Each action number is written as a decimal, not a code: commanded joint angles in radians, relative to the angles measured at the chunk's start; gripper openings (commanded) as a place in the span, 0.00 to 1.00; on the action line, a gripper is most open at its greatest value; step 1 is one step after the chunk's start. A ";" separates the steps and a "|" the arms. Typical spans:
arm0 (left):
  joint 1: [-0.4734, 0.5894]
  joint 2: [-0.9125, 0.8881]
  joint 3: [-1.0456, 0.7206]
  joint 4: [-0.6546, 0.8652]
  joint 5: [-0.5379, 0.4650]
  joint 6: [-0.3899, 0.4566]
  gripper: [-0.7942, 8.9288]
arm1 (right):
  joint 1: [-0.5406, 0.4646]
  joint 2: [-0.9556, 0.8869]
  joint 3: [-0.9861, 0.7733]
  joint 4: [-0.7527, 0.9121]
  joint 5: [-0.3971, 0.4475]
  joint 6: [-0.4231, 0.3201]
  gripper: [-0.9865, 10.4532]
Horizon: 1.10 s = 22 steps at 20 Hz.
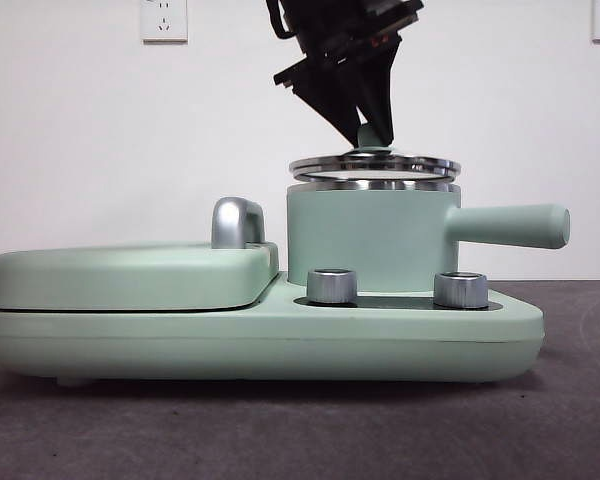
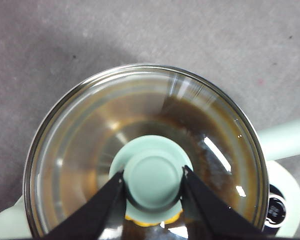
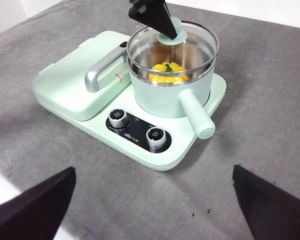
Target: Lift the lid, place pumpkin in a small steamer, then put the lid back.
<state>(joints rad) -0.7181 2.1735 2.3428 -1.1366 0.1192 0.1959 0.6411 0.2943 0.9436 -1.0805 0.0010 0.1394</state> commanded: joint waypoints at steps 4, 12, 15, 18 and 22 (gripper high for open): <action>0.011 0.026 0.031 0.007 0.005 0.013 0.10 | 0.008 0.003 0.008 0.011 0.001 0.018 0.52; 0.005 0.033 0.031 0.008 0.059 0.013 0.10 | 0.008 0.003 0.008 0.011 0.031 0.018 0.52; 0.004 0.050 0.031 0.008 0.059 0.014 0.10 | 0.008 0.003 0.008 0.011 0.031 0.019 0.52; 0.005 0.066 0.031 0.003 0.059 0.021 0.10 | 0.008 0.003 0.008 0.011 0.031 0.019 0.52; -0.004 0.068 0.031 -0.009 0.060 0.028 0.10 | 0.008 0.003 0.008 0.011 0.031 0.019 0.52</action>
<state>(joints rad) -0.7071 2.1990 2.3447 -1.1488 0.1677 0.2176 0.6411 0.2943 0.9436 -1.0805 0.0284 0.1467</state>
